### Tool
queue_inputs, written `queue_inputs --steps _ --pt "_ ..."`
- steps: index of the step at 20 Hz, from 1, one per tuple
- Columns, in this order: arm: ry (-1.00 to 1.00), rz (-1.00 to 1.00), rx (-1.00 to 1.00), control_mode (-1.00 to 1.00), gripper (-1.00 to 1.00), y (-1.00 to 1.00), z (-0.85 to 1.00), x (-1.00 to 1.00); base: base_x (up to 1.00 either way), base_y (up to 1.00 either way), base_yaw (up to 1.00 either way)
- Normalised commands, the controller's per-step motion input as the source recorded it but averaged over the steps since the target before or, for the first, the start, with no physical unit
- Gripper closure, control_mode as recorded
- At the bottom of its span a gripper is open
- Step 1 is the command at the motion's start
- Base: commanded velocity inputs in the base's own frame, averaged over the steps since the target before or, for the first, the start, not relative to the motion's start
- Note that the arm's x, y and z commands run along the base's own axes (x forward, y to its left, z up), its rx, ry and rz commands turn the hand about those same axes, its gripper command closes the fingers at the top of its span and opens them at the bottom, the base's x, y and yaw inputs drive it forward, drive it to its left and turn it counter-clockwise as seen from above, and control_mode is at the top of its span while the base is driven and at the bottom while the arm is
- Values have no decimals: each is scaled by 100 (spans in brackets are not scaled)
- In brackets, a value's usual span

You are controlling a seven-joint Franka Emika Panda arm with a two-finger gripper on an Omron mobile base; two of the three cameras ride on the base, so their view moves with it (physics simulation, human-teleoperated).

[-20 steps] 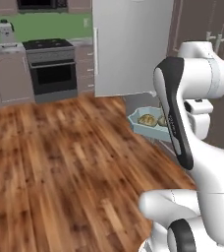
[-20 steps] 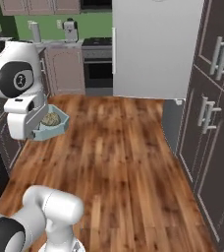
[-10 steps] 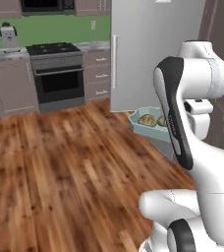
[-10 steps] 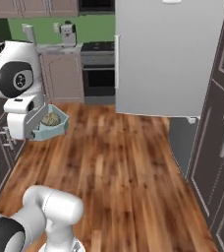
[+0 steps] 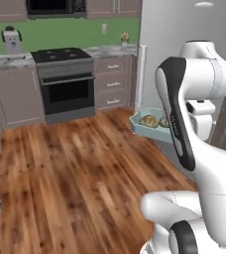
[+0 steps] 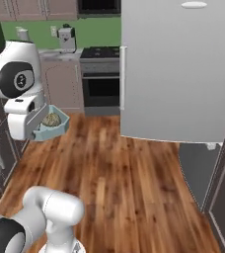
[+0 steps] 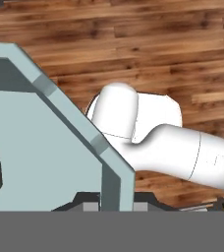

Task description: Place two dumplings into each of the tupperware containers and then place the containers in the fridge.

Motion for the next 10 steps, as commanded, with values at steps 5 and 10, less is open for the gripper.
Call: queue_inputs --steps 5,10 --pt "0 0 0 100 100 0 0 0 100 70 12" --pt "0 0 0 100 100 0 0 0 100 43 1"
